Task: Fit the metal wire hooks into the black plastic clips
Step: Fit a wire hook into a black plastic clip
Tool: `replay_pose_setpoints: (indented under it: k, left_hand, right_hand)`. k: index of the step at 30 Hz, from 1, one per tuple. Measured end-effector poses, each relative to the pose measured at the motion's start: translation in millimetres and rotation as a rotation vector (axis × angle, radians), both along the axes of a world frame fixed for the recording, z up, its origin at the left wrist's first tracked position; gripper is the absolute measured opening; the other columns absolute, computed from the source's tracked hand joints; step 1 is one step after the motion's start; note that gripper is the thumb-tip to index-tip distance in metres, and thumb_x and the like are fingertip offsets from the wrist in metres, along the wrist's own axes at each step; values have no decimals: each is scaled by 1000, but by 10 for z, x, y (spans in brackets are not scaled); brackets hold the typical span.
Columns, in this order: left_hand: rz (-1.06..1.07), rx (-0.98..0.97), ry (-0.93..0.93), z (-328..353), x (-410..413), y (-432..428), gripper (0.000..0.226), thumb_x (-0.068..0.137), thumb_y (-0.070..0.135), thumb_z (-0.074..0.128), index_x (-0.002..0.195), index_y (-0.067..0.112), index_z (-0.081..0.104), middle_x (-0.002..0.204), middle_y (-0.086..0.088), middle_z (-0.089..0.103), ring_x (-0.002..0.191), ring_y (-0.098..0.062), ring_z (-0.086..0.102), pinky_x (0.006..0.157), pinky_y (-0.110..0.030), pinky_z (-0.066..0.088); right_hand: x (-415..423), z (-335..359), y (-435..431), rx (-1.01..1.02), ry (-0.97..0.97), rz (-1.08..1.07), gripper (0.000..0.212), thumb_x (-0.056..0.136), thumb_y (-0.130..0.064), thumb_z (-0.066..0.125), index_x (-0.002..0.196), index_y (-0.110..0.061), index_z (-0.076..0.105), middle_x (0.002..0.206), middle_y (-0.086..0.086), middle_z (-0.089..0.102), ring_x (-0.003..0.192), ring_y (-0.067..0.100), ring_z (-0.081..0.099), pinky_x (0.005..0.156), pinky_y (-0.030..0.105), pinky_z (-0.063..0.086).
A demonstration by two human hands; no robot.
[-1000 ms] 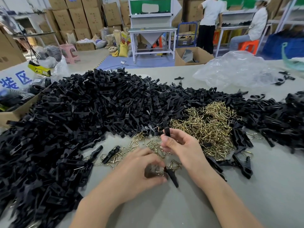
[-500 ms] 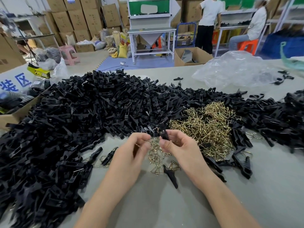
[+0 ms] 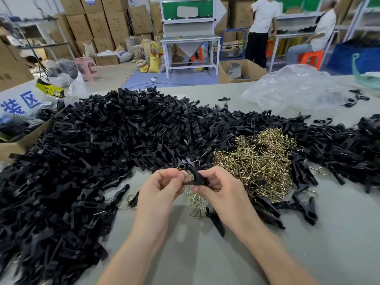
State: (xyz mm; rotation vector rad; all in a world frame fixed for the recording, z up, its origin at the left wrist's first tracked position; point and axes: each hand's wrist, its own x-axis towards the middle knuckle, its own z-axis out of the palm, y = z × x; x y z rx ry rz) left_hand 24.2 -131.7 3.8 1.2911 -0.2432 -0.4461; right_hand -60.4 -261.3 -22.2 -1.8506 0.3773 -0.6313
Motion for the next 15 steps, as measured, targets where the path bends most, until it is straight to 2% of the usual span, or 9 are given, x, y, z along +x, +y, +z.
replay_pose_setpoints:
  k: [3,5,7,12,15]
  left_hand:
    - [52,-74,71,5,-10,-21,19,91,4,67,107,14,64,88,-3,76,84,-13,68,80,-27,52]
    - [82,-98,100,3,-12,-25,23,89,10,70,109,19,66,92,-1,74,83,-12,64,79,-26,47]
    - [102,-115,149,-5,-35,-40,22,87,13,73,107,23,68,94,2,74,81,-10,59,74,-25,43]
    - [143,-188,294,16,-114,-93,21,84,14,77,100,24,71,91,2,74,65,-6,60,50,-18,49]
    - [207,-192,316,-13,-179,-143,14,84,15,78,92,26,74,92,1,71,63,-9,53,49,-22,45]
  right_hand:
    - [1,8,17,-47,-6,-4,29,82,-22,84,99,-39,67,99,-13,71,92,2,66,80,14,49]
    - [2,10,33,-111,2,-11,28,81,-24,85,99,-35,66,98,-13,68,90,0,64,78,11,47]
    - [2,3,44,-174,11,-14,26,81,-27,84,100,-32,66,96,-14,65,89,1,62,76,11,45]
    - [16,-21,66,-350,33,-57,25,84,-34,81,100,-27,63,93,-16,58,88,4,58,73,16,46]
    - [29,-24,86,-448,27,-89,24,87,-36,77,101,-27,60,93,-17,54,86,6,55,71,20,45]
